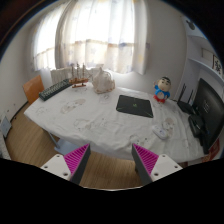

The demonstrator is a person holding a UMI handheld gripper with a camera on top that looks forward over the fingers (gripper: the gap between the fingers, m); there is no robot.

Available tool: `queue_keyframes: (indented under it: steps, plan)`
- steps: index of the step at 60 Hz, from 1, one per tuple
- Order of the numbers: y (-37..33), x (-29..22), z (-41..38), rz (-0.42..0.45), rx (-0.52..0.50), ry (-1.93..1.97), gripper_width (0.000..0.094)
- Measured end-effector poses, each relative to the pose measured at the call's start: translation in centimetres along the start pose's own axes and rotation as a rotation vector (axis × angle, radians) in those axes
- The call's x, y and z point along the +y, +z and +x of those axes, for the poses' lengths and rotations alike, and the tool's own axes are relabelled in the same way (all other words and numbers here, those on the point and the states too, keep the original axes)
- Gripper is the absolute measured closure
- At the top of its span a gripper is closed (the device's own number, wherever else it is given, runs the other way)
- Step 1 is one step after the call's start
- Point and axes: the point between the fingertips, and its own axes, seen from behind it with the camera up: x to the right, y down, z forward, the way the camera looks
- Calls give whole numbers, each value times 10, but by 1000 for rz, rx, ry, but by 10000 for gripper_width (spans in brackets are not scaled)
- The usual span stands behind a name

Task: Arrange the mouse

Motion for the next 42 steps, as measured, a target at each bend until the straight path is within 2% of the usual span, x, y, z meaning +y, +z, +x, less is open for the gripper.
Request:
queue_keyframes:
  steps: [25,42]
  plan:
    - [18,50,163,-27,222,104,86]
    - [21,72,230,-2,284,131,81]
